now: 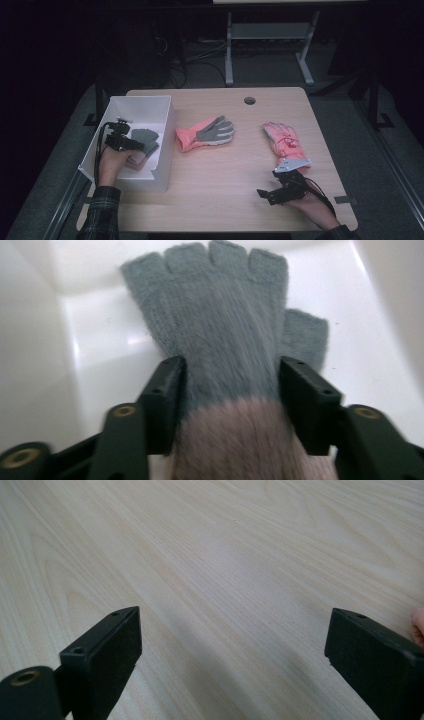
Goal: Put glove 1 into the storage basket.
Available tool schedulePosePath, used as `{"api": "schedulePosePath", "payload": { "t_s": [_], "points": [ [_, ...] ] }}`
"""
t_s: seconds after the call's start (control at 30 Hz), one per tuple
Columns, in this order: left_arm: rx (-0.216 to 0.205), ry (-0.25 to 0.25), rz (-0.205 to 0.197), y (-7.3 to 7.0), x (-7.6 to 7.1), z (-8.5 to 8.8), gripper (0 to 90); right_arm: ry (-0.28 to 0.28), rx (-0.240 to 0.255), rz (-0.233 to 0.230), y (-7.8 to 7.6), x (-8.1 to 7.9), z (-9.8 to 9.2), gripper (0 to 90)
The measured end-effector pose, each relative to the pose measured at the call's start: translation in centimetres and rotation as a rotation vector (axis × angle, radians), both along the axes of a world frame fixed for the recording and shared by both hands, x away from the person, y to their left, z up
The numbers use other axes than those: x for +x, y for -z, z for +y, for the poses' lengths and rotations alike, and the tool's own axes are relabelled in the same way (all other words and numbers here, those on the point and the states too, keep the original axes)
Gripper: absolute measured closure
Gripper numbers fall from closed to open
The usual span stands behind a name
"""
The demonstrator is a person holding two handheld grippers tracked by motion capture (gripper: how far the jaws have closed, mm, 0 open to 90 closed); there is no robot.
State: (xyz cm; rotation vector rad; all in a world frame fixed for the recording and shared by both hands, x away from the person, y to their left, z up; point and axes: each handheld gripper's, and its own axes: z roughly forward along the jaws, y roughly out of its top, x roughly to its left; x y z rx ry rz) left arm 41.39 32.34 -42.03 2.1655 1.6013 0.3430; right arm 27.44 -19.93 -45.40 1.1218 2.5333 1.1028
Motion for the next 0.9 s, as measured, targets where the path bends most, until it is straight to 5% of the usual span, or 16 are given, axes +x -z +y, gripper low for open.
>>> {"api": "schedulePosePath", "payload": {
  "t_s": [0.1,0.37,0.57,0.9],
  "points": [
    [0.012,0.003,-0.023,-0.5,-0.2,-0.2,28.9,0.000,0.000,0.002,0.0,0.0,0.0,7.7],
    [-0.034,0.045,-0.087,-3.1,-1.2,-0.4,17.8,-0.001,-0.003,0.005,0.1,0.0,0.0,7.7],
    [-0.110,0.101,-0.167,-6.0,-2.3,-0.7,17.2,0.001,-0.005,0.007,0.1,-0.1,0.1,7.7],
    [-0.188,0.240,-0.227,-9.3,-3.7,-3.9,18.2,0.016,-0.001,0.023,0.1,0.0,0.0,7.7]
  ]
}}
